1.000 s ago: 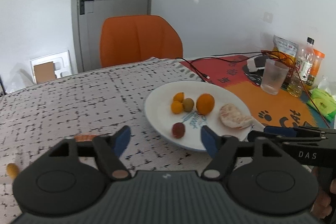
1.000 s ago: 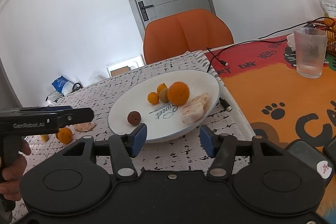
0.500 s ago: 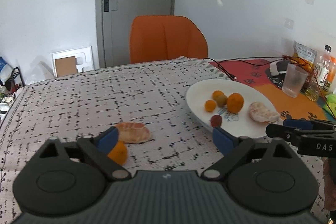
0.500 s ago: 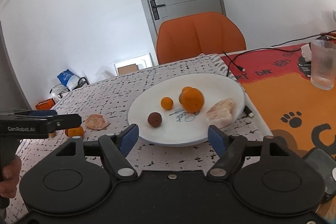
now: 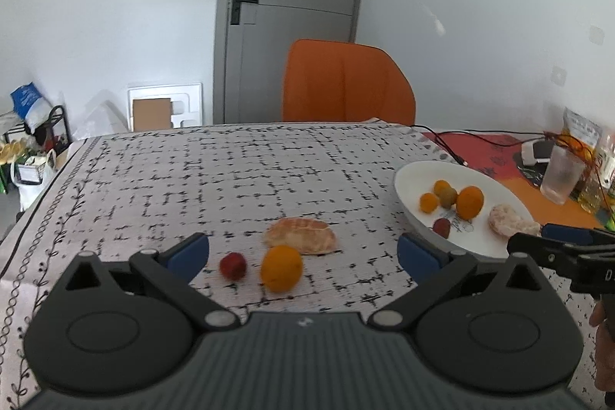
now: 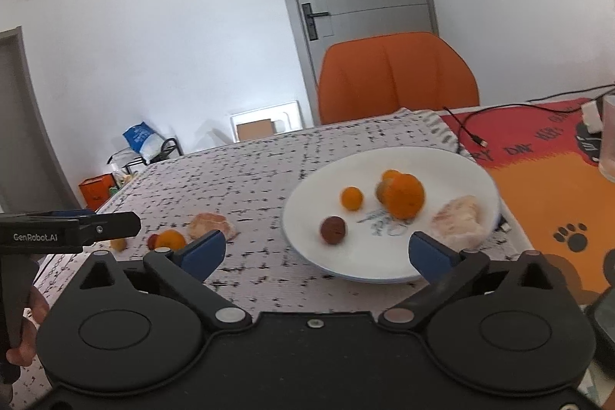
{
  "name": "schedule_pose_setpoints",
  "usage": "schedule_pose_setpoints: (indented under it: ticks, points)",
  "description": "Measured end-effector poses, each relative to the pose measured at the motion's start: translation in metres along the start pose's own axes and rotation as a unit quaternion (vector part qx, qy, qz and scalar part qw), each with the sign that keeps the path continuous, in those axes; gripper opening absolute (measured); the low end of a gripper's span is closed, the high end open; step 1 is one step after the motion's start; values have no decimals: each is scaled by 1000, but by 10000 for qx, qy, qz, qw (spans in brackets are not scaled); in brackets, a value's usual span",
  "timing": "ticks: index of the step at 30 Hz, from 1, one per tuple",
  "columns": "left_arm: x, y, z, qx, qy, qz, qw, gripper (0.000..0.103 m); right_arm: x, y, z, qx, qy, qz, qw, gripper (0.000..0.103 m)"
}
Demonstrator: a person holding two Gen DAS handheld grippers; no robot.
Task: Organize fruits
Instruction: 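Move both open grippers back toward the remaining fruits on the cloth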
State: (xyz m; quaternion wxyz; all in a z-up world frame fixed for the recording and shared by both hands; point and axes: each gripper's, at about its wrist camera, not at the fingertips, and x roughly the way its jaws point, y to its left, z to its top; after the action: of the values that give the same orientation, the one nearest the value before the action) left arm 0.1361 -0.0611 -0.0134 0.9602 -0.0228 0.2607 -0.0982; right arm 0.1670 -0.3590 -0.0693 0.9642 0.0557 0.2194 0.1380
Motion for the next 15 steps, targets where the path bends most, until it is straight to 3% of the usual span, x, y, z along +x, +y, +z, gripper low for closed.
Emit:
schedule_pose_setpoints:
  ticks: [15]
  points:
    - [-23,50,-12,-264,29,370,9990,103,27,40,-2,-187,211,395,9988,103]
